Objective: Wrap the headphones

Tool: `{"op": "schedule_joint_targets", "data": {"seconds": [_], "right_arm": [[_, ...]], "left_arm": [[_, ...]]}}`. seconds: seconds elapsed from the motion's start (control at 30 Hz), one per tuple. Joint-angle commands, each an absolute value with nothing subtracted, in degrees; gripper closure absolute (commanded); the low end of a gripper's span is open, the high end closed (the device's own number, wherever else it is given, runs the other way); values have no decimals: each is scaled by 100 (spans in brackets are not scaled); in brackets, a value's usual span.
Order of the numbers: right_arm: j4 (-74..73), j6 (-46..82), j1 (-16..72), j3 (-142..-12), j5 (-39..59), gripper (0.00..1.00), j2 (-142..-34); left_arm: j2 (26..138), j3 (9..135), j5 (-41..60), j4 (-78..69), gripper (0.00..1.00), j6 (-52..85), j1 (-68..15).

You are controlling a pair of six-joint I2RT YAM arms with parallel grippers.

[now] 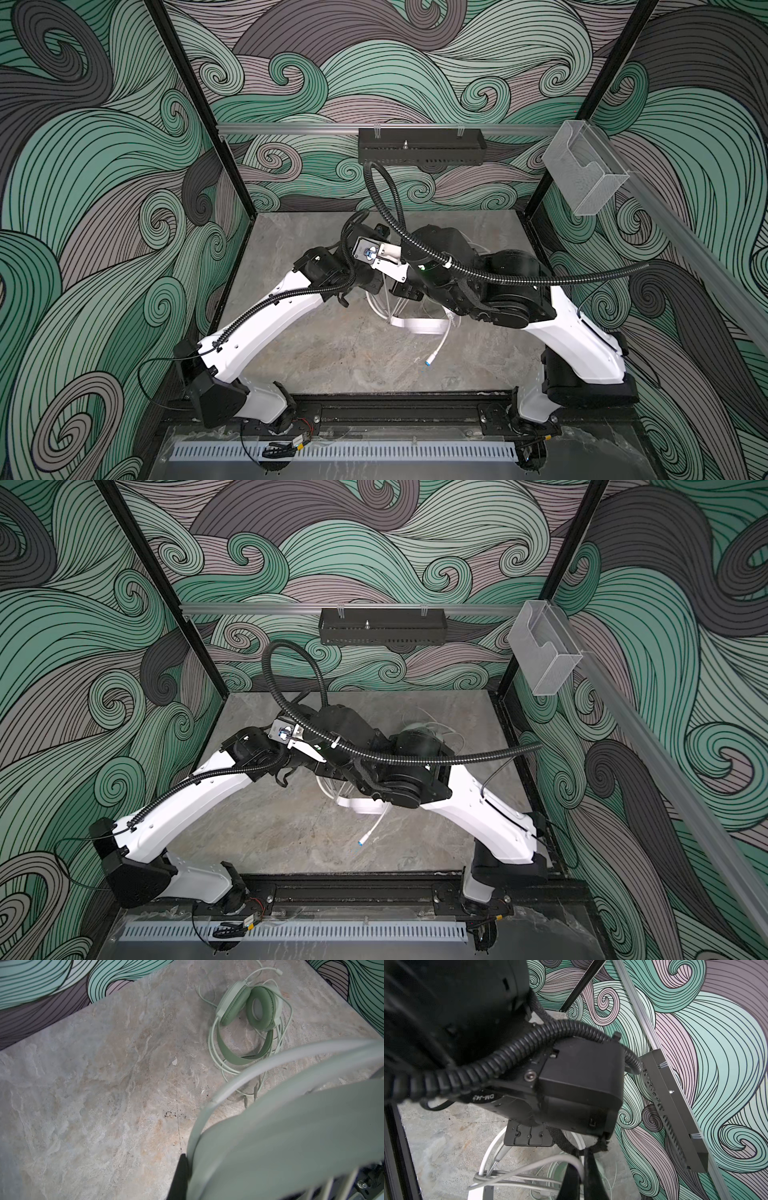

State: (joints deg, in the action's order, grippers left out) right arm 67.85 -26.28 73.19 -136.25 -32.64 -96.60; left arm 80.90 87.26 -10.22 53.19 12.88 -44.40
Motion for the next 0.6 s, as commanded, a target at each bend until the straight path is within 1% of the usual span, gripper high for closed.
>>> {"op": "schedule_joint_targets", "data": {"seconds": [0.0, 0.13, 0.23, 0.4, 0.57], "right_arm": [[6110, -2382, 7356, -13863, -3496, 100, -9527], [6107, -2422, 7315, -13816, -3642, 100, -9505], [6106, -2425, 7151, -13711, -3700, 100, -9375], [6108, -2412, 6707, -13291, -3513, 100, -9033], [6108, -2441, 6350, -12951, -3217, 99, -8819]], "left_arm": [[8075, 8898, -747, 5503, 100, 1743, -4412], [7882, 8713, -736, 5271, 100, 1702, -4412], [7625, 8491, -599, 5030, 100, 1400, -4417], [7076, 8054, -591, 4619, 100, 834, -4420], [6667, 7877, -159, 4354, 100, 186, -4443]]}}
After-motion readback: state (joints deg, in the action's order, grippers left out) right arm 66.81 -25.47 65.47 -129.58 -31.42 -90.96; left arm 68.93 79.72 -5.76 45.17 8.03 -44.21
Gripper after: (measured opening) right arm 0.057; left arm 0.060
